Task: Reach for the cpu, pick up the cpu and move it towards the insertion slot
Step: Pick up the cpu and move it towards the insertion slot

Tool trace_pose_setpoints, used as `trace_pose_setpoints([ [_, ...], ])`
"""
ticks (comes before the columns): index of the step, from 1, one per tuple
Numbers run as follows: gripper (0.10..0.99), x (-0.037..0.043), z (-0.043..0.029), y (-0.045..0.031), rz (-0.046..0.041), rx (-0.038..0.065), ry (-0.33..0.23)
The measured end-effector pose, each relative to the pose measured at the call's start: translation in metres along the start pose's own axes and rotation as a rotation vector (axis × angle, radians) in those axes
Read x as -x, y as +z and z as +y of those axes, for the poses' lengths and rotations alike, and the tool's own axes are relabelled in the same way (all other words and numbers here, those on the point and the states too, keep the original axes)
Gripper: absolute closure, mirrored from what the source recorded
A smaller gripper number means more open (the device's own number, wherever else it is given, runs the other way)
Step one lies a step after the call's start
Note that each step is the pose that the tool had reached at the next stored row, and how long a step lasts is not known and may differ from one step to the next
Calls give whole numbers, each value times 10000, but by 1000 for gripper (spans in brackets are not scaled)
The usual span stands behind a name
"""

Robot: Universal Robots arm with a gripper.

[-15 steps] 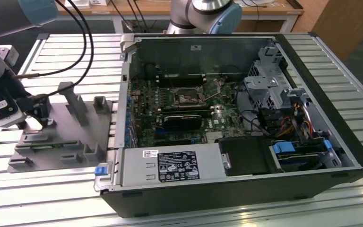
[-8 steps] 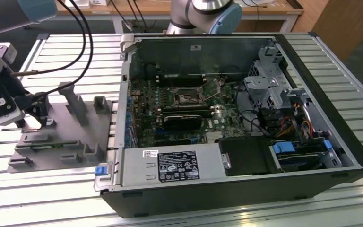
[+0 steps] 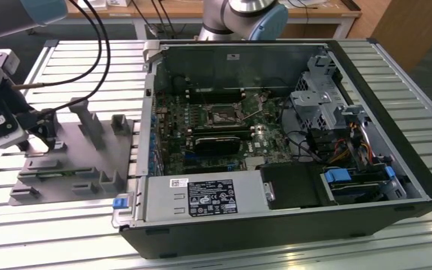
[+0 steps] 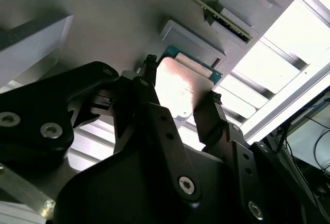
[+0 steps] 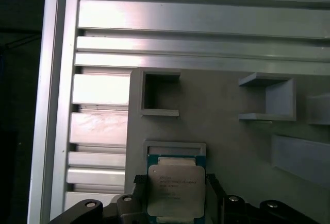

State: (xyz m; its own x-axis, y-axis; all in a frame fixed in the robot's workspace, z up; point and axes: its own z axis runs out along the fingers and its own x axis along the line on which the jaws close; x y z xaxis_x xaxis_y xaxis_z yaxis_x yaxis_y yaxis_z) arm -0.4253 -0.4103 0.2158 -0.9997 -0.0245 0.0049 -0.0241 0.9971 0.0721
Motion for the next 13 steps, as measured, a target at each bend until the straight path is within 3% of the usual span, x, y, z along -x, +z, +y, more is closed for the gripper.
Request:
trace_pose_setpoints([
  [13, 545, 0, 2, -35, -2, 1, 0],
])
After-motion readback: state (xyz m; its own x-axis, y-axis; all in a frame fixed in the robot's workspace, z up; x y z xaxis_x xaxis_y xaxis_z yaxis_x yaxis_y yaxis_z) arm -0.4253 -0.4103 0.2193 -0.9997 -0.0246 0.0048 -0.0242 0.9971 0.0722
